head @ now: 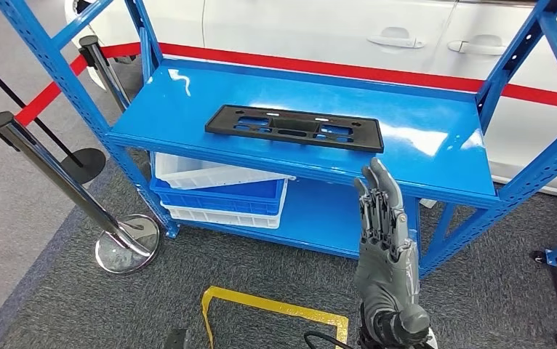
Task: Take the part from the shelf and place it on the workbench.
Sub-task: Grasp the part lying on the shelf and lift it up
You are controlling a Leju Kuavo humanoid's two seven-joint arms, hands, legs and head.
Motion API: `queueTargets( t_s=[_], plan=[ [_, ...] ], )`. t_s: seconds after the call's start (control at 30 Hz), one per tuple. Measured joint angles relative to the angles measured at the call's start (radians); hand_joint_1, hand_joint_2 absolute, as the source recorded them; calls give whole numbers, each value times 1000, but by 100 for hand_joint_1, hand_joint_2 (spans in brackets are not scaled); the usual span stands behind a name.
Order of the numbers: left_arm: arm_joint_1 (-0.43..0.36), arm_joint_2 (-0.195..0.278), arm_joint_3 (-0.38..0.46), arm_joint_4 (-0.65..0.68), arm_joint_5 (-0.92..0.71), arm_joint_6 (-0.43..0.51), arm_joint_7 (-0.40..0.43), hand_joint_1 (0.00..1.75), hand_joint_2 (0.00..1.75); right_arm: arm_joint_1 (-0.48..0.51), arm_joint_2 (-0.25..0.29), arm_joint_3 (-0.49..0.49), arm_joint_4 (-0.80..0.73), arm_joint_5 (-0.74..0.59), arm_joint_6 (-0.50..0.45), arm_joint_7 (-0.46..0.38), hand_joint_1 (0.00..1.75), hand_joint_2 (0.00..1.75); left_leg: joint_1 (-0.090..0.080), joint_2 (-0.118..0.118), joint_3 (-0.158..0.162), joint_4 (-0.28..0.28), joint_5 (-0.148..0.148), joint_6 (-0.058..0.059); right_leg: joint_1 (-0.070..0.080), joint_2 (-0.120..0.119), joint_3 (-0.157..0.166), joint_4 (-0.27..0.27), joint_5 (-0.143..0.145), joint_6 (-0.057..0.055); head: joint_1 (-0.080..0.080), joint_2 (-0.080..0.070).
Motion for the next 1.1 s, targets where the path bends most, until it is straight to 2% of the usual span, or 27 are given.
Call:
queueTargets(
  t_s=[0.07,0.17,0.2,0.27,0.33,0.37,0.4,0.43,0.5,0.53,0.57,0.7,0.77,0.83,0.87,0.9,0.93,1.0,1.03,1.07,1.1],
  plan=[
    [1,13,0,3,0,-10,-3,0,0,2,-2,-2,-4,2,-6,8,0,0,-7,-1,34,-74,18,10,1,0,-1,-1,-2,7,0,0],
    [4,22,-1,5,2,-9,-1,0,0,4,-5,-4,-5,2,-7,13,0,0,-7,-2,41,-92,19,21,0,-1,-2,-2,-4,21,1,0],
    [7,23,-1,5,4,-8,0,0,0,4,-6,-4,-5,1,-6,12,0,0,-4,-1,46,-99,21,25,1,-3,-6,10,-13,25,1,0],
    [10,24,-1,5,13,-7,-1,0,0,4,-7,-4,-5,-5,-1,9,0,0,-1,1,55,-109,22,32,1,-5,-41,88,-58,30,5,0],
    [11,30,-1,5,28,-12,-5,0,0,-1,-6,-4,0,-19,9,1,0,0,-3,2,57,-109,19,37,1,-6,-105,212,-110,32,8,0],
    [11,34,-1,5,35,-16,-7,0,0,-5,-4,-4,5,-27,15,-3,0,0,-3,2,58,-108,18,38,1,-6,-128,253,-117,33,8,0],
    [12,39,-1,5,40,-21,-9,0,0,-11,-1,-4,12,-33,19,-7,0,0,-3,1,60,-108,17,38,1,-6,-136,259,-104,33,8,0],
    [12,44,-1,6,44,-24,-10,0,0,-17,3,-4,19,-36,22,-10,0,0,-3,0,63,-107,15,37,0,-6,-123,226,-74,32,8,0],
    [13,49,-1,6,48,-27,-10,0,0,-28,10,-4,29,-37,26,-13,0,0,-5,-4,69,-103,8,33,1,-6,-64,98,-4,27,8,0],
    [13,50,-1,6,49,-27,-9,0,0,-33,13,-4,32,-37,28,-14,0,0,-7,-5,69,-99,5,30,1,-6,-38,45,14,24,8,0],
    [13,51,-1,6,50,-25,-7,0,0,-38,16,-3,36,-36,30,-15,0,0,-8,-6,67,-97,2,25,3,-5,-25,13,20,21,7,0],
    [14,56,-1,6,50,-22,4,0,0,-53,33,2,57,-35,34,-18,0,0,-8,-7,61,-88,-6,8,2,-4,-17,-7,20,6,6,0],
    [13,60,-1,6,50,-23,8,0,0,-62,43,5,66,-36,36,-21,0,0,-5,-4,28,-14,-48,-4,-1,-6,-12,-12,20,-2,1,0],
    [13,61,-1,6,51,-25,9,0,0,-68,50,7,78,-37,39,-23,0,0,-1,-2,-37,115,-100,-15,0,-9,-10,-12,19,-7,-3,0],
    [14,62,-1,6,51,-25,9,0,0,-70,53,8,84,-37,41,-24,0,0,1,-1,-64,161,-108,-18,1,-9,-9,-11,17,-9,-3,0],
    [16,63,-1,6,51,-26,9,0,0,-71,55,10,89,-37,42,-24,0,0,2,-1,-76,176,-100,-20,2,-9,-8,-10,16,-9,-3,0],
    [17,64,-1,6,51,-27,9,0,0,-74,58,13,93,-37,43,-24,0,0,2,-1,-73,157,-76,-19,2,-8,-7,-9,15,-10,-3,0],
    [16,69,-1,6,51,-28,9,0,0,-81,65,18,101,-36,44,-24,0,0,1,-1,-19,29,-6,-11,2,-7,-2,-9,11,-8,-3,0],
    [15,72,-1,6,51,-29,9,0,0,-85,68,20,104,-36,44,-24,0,0,-2,-2,9,-33,17,-5,3,-6,-1,-8,9,-5,-3,0],
    [13,73,-1,6,51,-30,9,0,0,-88,71,21,107,-35,44,-24,0,0,-4,-2,29,-77,30,0,4,-6,-1,-8,8,-2,-2,0],
    [13,74,-1,6,51,-30,8,0,0,-90,72,22,109,-34,44,-24,0,0,-7,-2,35,-92,28,3,5,-6,-3,-8,8,2,-2,0]
  ],
)
